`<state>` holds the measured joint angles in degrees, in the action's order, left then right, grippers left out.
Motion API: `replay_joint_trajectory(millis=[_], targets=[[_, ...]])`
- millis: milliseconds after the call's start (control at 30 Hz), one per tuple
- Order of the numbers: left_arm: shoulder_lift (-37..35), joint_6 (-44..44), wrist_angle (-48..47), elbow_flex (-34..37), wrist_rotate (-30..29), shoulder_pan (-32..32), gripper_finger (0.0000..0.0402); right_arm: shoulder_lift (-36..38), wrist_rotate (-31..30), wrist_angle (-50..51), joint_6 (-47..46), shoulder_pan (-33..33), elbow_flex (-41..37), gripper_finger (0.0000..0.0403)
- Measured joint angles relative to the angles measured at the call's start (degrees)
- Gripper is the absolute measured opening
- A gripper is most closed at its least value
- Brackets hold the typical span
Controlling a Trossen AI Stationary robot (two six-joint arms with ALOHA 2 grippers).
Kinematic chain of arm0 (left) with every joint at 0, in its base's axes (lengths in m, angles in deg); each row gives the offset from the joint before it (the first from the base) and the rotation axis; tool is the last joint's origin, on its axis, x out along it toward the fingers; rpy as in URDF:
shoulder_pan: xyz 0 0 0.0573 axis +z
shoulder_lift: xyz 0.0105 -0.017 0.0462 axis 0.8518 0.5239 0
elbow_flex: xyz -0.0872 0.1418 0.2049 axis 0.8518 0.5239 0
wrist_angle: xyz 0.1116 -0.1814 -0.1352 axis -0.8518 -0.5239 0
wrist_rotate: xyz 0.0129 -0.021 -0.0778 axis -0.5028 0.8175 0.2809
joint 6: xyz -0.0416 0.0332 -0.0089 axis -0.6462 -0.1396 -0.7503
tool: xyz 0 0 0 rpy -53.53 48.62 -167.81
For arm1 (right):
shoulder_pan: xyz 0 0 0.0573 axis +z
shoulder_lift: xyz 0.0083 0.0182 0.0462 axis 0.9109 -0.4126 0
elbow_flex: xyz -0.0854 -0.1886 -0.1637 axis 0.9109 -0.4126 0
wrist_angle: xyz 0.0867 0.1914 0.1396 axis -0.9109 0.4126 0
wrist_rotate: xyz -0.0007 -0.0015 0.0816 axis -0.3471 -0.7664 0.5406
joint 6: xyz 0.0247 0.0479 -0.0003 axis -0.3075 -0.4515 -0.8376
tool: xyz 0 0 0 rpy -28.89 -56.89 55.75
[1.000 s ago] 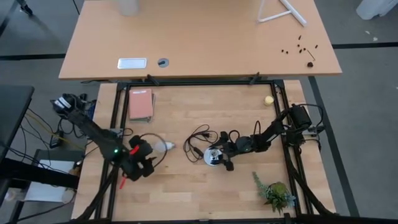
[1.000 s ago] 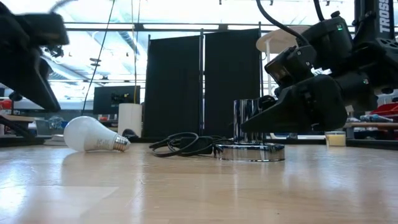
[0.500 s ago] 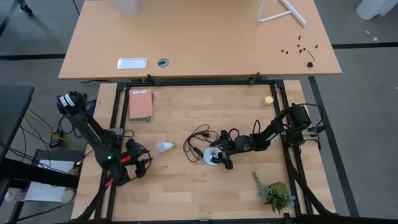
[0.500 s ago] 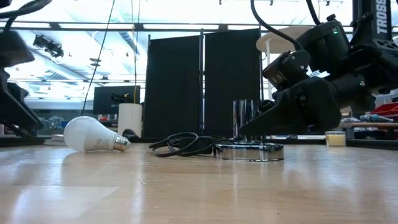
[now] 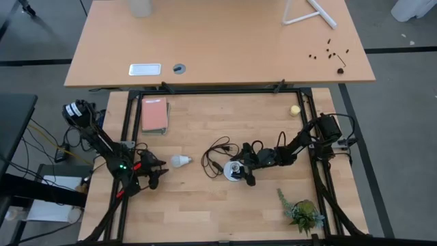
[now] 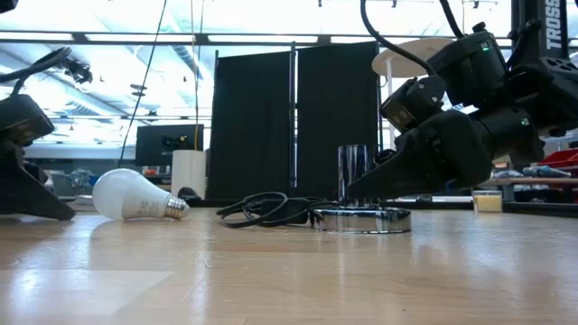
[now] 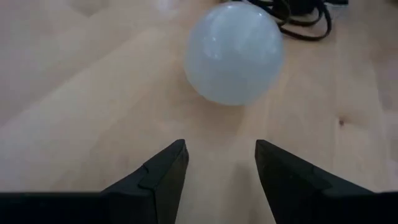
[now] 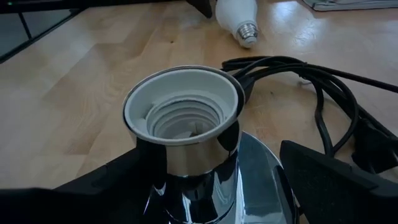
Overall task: Screw lightbulb
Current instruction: Insert the lightbulb into the silver lamp
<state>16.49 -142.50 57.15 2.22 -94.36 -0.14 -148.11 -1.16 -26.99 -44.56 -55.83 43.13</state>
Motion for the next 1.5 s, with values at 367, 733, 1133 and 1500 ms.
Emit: replay_joint_trajectory(millis=[367, 733, 1133, 1500], targets=[[0.1, 16.5, 2.0, 0.2, -6.3, 2.3, 0.0273, 0.0, 0.0, 0.2, -0.6, -1.4, 0.0, 0.0344], [0.1, 21.0, 10.8, 0.2, -4.6, 6.3, 0.0356, 0.0, 0.0, 0.2, -0.6, -2.1, 0.0, 0.0344], [0.1, 36.3, 23.7, 0.2, -2.2, 15.4, 0.0361, 0.0, 0.1, 0.2, -0.6, -2.1, 0.0, 0.0344], [0.1, 49.7, 31.3, 0.2, 7.5, 26.4, 0.0360, 0.0, 0.3, -0.2, -0.5, -2.1, 0.0, 0.0344]])
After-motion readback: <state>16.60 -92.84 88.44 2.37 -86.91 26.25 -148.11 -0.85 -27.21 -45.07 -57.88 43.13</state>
